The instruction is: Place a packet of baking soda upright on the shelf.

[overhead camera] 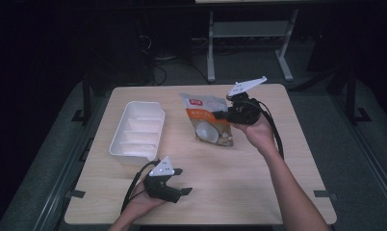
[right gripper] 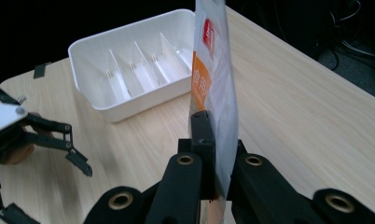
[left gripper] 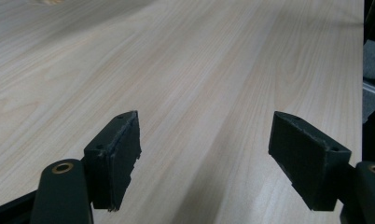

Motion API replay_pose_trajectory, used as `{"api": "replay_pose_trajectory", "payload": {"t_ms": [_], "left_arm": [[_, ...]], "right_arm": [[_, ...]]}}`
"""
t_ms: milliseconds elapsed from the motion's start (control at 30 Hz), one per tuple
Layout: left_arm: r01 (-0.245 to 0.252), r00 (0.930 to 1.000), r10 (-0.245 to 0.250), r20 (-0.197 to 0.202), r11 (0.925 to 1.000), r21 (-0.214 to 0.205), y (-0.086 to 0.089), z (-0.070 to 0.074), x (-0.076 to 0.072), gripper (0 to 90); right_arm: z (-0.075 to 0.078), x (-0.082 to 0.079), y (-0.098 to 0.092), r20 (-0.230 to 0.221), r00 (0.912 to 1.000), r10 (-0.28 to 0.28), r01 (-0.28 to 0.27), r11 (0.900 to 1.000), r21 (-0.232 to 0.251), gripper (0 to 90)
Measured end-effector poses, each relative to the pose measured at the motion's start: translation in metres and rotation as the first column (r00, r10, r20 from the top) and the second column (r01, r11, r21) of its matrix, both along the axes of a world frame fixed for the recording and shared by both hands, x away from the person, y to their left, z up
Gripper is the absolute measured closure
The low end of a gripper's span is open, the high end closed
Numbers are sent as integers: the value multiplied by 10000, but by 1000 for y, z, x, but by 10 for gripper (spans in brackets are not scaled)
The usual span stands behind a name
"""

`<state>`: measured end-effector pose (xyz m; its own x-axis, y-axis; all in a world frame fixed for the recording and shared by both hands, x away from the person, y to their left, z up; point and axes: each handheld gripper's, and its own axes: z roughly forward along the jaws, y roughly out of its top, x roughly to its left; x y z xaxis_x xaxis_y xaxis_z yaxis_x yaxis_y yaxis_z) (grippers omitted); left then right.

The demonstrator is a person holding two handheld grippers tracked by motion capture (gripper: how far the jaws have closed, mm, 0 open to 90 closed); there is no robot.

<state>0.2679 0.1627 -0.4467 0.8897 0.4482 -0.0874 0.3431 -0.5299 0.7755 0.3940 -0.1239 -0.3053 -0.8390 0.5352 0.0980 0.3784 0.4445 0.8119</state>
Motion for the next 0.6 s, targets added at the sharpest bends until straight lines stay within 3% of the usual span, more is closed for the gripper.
{"api": "replay_pose_trajectory", "payload": {"t_ms": [267,600], "left_arm": [[-35,10000,35,83,10000,-11,4,0,2,247],[135,9999,-136,-85,9998,-121,9,-3,6,246]], "right_arm": [[9,16,20,111,9998,176,-175,9998,-74,899],[19,33,48,285,9982,527,-527,9986,-37,899]]}}
